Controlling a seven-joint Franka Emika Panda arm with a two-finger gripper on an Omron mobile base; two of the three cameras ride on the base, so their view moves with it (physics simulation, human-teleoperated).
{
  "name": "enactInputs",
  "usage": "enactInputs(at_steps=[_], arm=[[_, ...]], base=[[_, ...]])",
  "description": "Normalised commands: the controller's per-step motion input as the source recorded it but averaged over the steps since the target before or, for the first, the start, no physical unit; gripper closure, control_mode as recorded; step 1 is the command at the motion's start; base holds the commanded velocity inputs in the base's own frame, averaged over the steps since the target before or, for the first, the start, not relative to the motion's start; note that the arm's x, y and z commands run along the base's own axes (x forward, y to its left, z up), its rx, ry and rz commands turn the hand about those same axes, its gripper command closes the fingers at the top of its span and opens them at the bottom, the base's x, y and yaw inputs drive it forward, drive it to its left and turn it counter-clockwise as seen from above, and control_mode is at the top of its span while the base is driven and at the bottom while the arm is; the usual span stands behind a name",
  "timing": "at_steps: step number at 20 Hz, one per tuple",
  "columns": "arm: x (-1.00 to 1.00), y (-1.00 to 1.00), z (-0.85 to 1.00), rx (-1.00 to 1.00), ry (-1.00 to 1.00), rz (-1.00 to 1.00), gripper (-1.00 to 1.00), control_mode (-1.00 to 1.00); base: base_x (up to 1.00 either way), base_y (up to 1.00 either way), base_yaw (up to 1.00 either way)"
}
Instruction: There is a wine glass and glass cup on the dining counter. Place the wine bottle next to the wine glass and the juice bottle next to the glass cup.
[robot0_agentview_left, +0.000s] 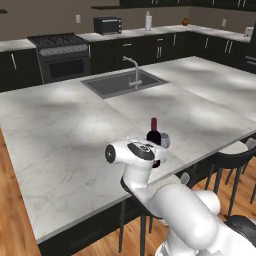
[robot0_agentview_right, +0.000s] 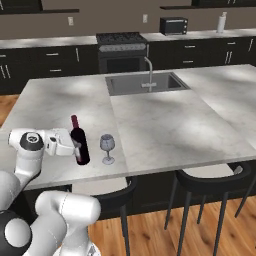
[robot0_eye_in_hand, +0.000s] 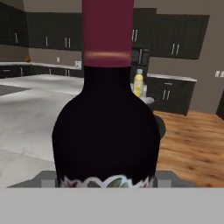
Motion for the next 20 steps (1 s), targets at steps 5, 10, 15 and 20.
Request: enactInputs(at_steps=[5,10,15,20], arm=[[0.35,-0.01,-0.29,0.0,0.0,0.12,1.0,-1.0],[0.22,0.0,-0.29,0.0,0.02,0.13,1.0,-1.0],[0.22,0.0,-0.18,0.0,0.06,0.05,1.0,-1.0],[0.19,-0.01,-0.17,0.04,0.07,0.06,1.0,-1.0]], base=[[0.0,0.0,0.0],[0.0,0.0,0.0],[0.0,0.0,0.0],[0.0,0.0,0.0]])
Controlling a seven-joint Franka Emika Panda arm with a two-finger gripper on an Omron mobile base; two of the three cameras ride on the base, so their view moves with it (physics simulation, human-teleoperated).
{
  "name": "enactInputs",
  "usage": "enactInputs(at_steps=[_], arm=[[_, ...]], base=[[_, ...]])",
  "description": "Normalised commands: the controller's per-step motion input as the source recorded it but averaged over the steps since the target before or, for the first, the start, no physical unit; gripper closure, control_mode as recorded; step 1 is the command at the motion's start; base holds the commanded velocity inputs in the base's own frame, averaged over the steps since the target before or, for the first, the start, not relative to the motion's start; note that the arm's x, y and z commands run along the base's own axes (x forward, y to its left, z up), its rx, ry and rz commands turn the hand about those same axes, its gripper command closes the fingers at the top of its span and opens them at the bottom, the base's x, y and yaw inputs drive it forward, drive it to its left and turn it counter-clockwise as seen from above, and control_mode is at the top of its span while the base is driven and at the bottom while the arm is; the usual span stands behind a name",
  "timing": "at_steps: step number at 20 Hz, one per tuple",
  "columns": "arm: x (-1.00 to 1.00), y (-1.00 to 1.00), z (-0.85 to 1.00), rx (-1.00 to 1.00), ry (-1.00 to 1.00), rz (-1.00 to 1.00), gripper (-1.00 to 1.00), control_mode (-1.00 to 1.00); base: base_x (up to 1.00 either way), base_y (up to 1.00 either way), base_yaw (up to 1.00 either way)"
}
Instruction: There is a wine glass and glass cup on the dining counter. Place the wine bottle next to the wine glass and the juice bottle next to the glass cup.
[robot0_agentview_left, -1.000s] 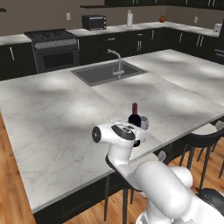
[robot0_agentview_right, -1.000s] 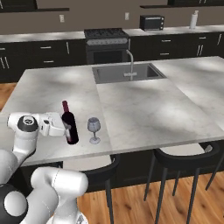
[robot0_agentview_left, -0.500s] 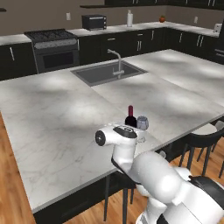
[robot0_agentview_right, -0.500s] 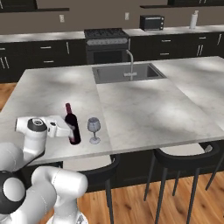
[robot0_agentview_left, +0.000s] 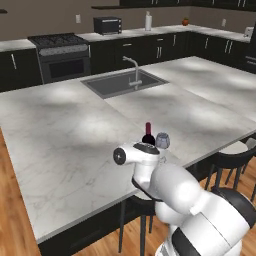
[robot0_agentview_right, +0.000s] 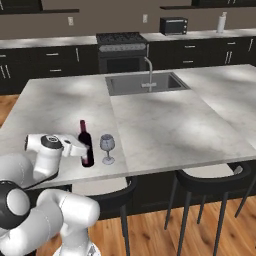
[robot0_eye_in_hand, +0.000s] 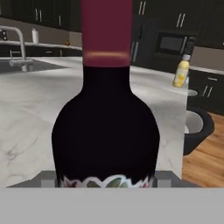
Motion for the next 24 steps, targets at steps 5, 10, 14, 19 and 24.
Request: enactInputs(at_steps=[5,10,14,19,24], arm=[[0.14,0.0,-0.24,0.06,0.03,0.07,1.0,-1.0],[0.1,-0.03,-0.22,0.01,-0.01,0.08,1.0,-1.0],[0.07,-0.04,-0.16,0.0,-0.04,0.08,1.0,-1.0],[0.11,-0.1,-0.09,0.0,-0.05,0.07,1.0,-1.0],[0.13,-0.1,-0.11,0.01,-0.02,0.03,1.0,-1.0]], base=[[0.0,0.0,0.0],[0.0,0.0,0.0],[0.0,0.0,0.0],[0.0,0.0,0.0],[0.0,0.0,0.0]])
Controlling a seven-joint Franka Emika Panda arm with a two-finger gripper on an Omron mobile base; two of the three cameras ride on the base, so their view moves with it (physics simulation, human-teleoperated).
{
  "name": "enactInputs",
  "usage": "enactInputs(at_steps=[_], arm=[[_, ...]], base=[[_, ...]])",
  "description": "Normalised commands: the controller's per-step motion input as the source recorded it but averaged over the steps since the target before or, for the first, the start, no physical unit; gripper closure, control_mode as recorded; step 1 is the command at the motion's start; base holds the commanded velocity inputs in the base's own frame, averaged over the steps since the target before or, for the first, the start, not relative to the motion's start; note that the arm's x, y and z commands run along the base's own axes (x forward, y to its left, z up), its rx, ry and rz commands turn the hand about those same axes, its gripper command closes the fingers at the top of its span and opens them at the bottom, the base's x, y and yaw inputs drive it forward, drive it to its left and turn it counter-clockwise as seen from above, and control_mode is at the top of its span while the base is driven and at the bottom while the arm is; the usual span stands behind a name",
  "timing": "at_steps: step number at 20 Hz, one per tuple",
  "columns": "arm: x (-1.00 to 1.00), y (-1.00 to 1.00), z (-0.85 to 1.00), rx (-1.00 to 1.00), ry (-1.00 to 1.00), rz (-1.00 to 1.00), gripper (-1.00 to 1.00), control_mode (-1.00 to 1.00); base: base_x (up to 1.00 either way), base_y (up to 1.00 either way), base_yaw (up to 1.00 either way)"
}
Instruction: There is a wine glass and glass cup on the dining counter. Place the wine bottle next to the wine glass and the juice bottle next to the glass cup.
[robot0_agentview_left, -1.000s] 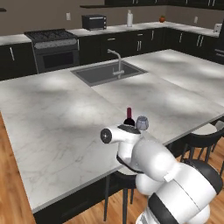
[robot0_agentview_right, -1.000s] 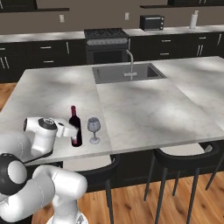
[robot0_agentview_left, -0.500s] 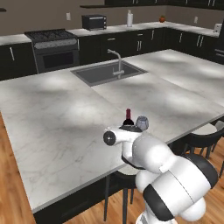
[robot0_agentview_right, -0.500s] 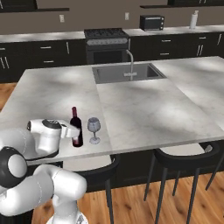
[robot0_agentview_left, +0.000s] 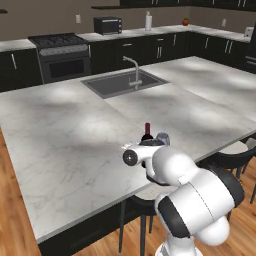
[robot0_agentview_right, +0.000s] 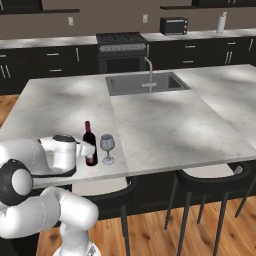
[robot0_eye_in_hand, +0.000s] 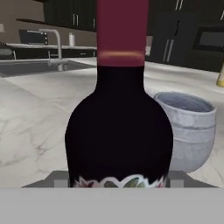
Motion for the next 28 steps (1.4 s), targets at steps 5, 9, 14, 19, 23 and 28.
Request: enactInputs(at_steps=[5,9,14,19,23,28], arm=[[0.04,-0.04,-0.27,0.0,0.0,0.0,1.0,-1.0],[0.0,0.0,-0.33,0.01,-0.01,0.0,1.0,-1.0],[-0.02,0.0,-0.34,0.01,-0.01,0.0,1.0,-1.0],[-0.13,0.0,-0.34,0.0,0.0,0.0,1.0,-1.0],[-0.2,0.0,-0.34,0.0,0.0,-0.01,1.0,-1.0],[-0.21,-0.06,-0.33,0.0,0.0,-0.03,1.0,-1.0]], base=[[0.0,0.0,0.0],[0.0,0.0,0.0],[0.0,0.0,0.0],[0.0,0.0,0.0],[0.0,0.0,0.0],[0.0,0.0,0.0]])
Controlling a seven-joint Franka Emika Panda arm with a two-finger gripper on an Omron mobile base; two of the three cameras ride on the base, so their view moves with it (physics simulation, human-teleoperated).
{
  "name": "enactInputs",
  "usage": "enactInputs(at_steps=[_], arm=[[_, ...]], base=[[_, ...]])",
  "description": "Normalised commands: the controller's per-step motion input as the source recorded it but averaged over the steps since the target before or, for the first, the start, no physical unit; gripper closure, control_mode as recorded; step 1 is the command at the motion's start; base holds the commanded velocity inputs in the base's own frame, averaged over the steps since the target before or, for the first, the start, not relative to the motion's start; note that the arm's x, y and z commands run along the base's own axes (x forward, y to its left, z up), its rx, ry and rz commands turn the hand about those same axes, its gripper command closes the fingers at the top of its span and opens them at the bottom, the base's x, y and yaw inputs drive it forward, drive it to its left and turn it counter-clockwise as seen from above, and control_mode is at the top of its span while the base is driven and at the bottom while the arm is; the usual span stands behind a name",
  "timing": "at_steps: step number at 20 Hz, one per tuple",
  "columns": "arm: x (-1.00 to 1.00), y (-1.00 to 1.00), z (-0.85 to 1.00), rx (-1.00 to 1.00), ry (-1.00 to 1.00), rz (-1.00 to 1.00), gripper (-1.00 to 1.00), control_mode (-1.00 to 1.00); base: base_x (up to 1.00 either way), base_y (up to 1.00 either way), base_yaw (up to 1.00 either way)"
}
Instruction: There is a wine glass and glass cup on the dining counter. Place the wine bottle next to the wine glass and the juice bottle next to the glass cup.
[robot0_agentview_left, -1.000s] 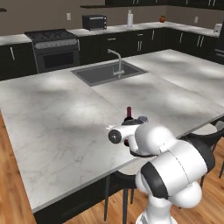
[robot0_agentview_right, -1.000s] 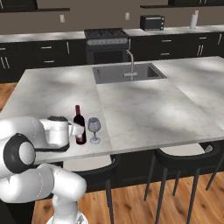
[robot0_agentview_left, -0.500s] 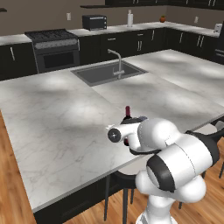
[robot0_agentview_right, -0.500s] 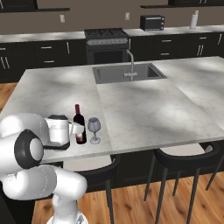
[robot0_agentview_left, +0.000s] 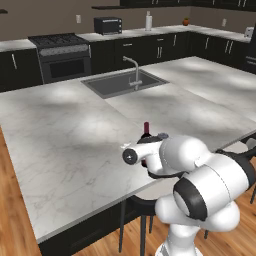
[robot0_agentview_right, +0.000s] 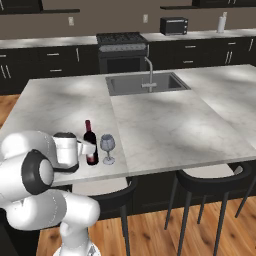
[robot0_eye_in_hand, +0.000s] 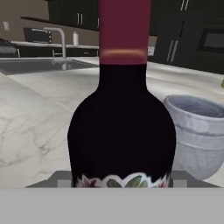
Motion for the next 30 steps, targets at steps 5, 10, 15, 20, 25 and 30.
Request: enactInputs(at_steps=[5,10,15,20,25,30], arm=[[-0.07,-0.01,-0.32,0.0,0.0,-0.06,1.0,-1.0],[-0.08,0.0,-0.32,0.0,0.0,-0.06,1.0,-1.0],[-0.23,-0.03,-0.31,0.0,0.0,-0.06,-1.0,-1.0],[-0.31,-0.11,-0.25,0.0,0.0,-0.05,-1.0,-1.0],[-0.05,-0.02,-0.19,0.0,0.0,-0.1,-1.0,-1.0],[0.0,0.09,-0.13,0.01,-0.01,-0.08,-1.0,-1.0]], base=[[0.0,0.0,0.0],[0.0,0.0,0.0],[0.0,0.0,0.0],[0.0,0.0,0.0],[0.0,0.0,0.0],[0.0,0.0,0.0]])
